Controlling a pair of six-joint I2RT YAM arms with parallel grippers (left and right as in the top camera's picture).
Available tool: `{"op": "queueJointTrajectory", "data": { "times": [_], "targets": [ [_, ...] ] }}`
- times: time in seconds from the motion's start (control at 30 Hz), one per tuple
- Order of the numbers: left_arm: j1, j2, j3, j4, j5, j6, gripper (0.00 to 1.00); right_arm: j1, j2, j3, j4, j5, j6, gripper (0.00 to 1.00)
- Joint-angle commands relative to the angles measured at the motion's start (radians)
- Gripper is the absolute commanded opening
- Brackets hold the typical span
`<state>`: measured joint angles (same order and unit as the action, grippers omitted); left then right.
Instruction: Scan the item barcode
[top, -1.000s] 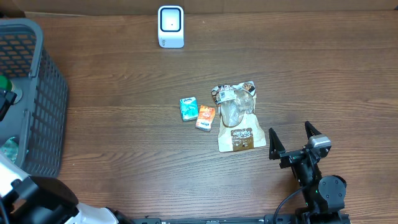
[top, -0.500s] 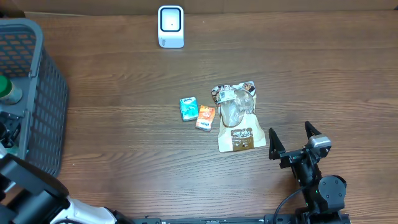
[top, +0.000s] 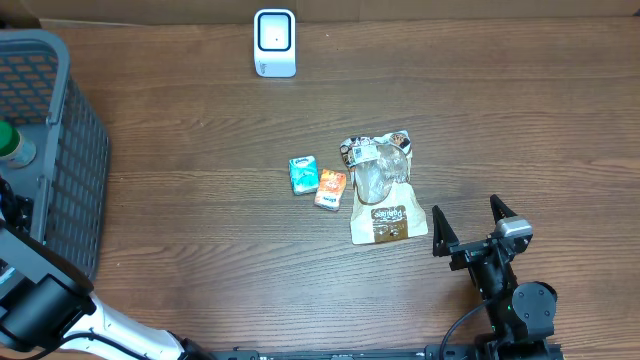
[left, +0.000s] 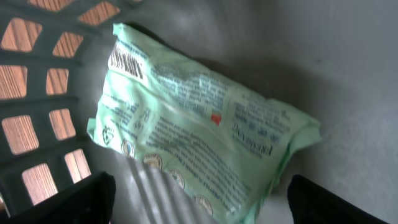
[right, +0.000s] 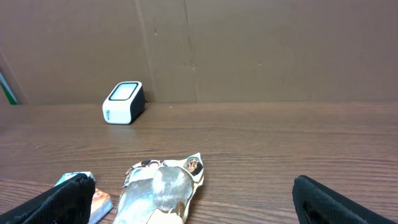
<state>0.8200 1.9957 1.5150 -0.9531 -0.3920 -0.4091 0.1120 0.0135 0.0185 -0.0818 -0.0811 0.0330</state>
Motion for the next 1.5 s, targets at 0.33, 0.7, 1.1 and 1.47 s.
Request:
{"op": "queueJointTrajectory", "data": {
  "times": [0.33,0.7,1.1,1.47],
  "targets": [
    [-0.003,0.105,-0.006,0.024,-0.037,0.024,0.79,-0.001,-0.011,-0.01,0.005,-0.003,-0.004,1.0],
    [-0.003,0.119,0.017,0.005,0.015,0.021,0.04,-0.001,-0.011,-0.01,0.005,-0.003,-0.004,1.0],
    [-0.013,0.118,0.415,-0.332,0.342,0.023,0.04,-0.001,-0.011,-0.01,0.005,-0.003,-0.004,1.0],
    [-0.197,0.051,0.932,-0.594,0.49,0.051,0.04,-0.001,-0.011,-0.01,0.005,-0.003,-0.004,1.0]
  ]
}}
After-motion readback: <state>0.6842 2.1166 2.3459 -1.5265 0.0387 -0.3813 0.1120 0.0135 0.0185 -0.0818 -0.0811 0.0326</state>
